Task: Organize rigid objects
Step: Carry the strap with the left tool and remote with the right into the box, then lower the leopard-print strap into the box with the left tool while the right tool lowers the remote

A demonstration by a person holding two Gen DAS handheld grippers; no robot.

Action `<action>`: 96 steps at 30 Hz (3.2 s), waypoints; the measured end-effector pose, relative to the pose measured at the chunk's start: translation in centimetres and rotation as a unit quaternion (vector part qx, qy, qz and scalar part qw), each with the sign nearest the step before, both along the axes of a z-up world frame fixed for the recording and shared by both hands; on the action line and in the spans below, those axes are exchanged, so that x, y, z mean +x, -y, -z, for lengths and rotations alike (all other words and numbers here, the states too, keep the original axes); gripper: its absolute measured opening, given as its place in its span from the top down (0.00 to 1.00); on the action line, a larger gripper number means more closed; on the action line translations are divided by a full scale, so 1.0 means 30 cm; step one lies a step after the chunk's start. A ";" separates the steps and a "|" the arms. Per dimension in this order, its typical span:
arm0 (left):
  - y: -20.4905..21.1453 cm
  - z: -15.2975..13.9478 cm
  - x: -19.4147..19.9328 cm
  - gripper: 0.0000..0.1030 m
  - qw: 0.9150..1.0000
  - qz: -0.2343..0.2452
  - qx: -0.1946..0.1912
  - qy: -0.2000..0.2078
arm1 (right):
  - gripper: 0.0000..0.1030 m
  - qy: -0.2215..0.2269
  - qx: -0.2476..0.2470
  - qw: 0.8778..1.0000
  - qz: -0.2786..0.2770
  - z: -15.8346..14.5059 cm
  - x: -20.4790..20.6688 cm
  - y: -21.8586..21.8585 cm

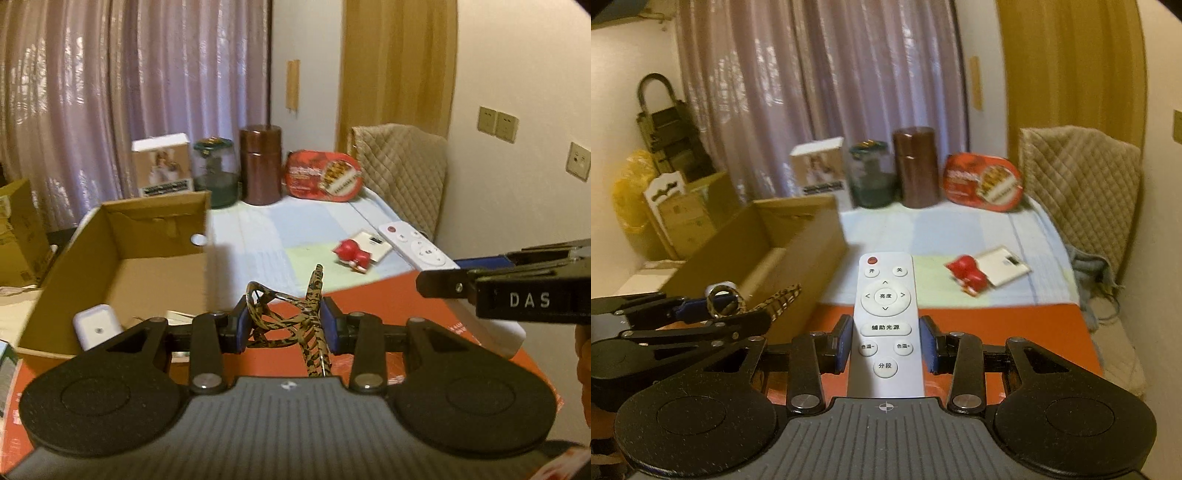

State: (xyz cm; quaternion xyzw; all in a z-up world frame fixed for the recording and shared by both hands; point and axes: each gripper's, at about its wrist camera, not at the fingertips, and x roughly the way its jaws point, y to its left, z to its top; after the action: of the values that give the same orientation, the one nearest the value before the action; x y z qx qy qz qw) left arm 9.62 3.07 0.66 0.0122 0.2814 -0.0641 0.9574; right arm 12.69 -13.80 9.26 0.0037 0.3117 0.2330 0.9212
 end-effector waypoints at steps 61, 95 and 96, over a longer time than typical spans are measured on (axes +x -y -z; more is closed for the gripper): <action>-0.610 0.150 0.231 0.68 0.994 -0.093 0.000 -0.059 | 0.66 -0.082 0.013 0.991 -0.105 0.175 0.262 -0.663; -0.636 0.103 0.185 0.68 0.993 -0.107 -0.015 -0.047 | 0.66 -0.084 0.013 0.991 -0.107 0.176 0.264 -0.689; -0.637 0.103 0.185 0.68 0.993 -0.106 -0.015 -0.047 | 0.66 -0.084 0.013 0.991 -0.107 0.177 0.265 -0.690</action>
State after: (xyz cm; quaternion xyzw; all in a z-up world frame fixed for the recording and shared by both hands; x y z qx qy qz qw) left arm 15.18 22.18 -2.43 -0.0349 0.3245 0.0334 0.9446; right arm 20.65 6.89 3.95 0.0014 0.3835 0.3328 0.8615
